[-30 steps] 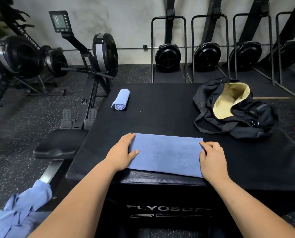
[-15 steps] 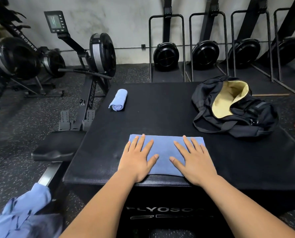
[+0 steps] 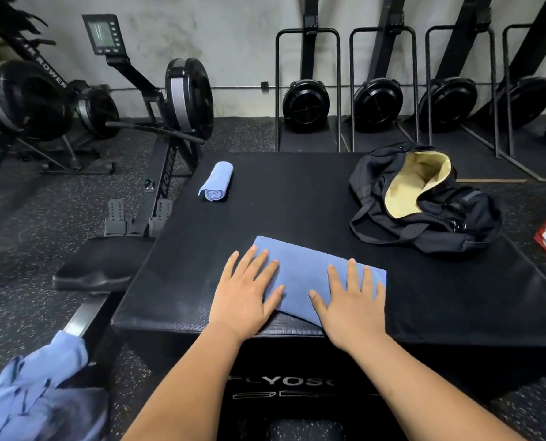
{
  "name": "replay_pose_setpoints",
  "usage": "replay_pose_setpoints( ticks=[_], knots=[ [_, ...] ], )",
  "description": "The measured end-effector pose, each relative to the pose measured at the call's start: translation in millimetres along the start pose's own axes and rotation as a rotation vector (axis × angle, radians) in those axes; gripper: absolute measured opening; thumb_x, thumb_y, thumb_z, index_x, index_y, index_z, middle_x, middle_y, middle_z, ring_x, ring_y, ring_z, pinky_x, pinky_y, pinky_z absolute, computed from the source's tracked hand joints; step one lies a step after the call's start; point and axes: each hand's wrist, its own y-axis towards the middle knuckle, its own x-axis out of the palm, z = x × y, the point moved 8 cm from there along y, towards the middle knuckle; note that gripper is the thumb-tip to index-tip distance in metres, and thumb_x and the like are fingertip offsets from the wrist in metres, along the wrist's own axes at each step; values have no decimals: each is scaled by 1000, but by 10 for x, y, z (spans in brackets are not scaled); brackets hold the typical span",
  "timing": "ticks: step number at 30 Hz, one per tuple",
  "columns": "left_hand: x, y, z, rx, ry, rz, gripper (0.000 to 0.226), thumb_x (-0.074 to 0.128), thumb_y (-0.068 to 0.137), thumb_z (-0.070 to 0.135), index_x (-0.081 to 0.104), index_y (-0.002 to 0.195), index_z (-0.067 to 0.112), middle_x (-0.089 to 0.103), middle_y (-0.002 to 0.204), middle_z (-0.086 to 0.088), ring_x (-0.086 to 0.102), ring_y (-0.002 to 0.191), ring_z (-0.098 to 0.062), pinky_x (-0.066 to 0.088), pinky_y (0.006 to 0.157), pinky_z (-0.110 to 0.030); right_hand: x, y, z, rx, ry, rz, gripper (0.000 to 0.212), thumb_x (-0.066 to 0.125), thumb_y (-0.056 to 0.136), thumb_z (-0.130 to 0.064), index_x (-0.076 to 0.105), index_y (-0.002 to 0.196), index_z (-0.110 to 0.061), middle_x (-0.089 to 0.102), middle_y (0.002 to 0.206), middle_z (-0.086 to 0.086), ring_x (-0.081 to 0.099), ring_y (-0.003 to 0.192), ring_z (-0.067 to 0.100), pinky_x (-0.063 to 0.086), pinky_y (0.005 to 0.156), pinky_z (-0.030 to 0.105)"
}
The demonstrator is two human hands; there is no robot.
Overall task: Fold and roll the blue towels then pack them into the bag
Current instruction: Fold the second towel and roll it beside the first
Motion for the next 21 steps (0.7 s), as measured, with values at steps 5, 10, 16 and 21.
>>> replay_pose_setpoints(
  ticks=[5,10,16,21],
  knots=[
    [93,-9,-83,-65,-32,-46,63,27,109,62,52,154,26,43,164,0,19,161,-22,18,129,-51,-75,57,-284,-500,-4,-44,79,-5,90,-72,7,164,-48,-8,175,-10,-9,161,20,1,130,44],
    [112,0,-139,-113,-82,-59,64,27,108,64,43,159,28,31,171,3,10,163,-19,16,130,-48,-30,127,-317,-136,117,29,65,8,103,-67,12,165,-45,-4,176,-5,-10,161,23,-2,130,47],
    [94,-2,-217,-187,-186,-73,64,26,107,63,39,160,31,30,170,10,11,162,-16,15,130,-44,-194,292,-616,-55,620,-127,55,26,110,-49,26,164,-39,5,176,-4,-8,161,20,2,130,44],
    [92,2,-220,-185,-227,-67,66,33,104,66,39,160,31,32,169,11,14,161,-16,20,128,-45,-158,315,-232,-399,59,36,74,5,97,-70,20,164,-45,3,176,-6,-5,162,16,7,130,40]
  ],
)
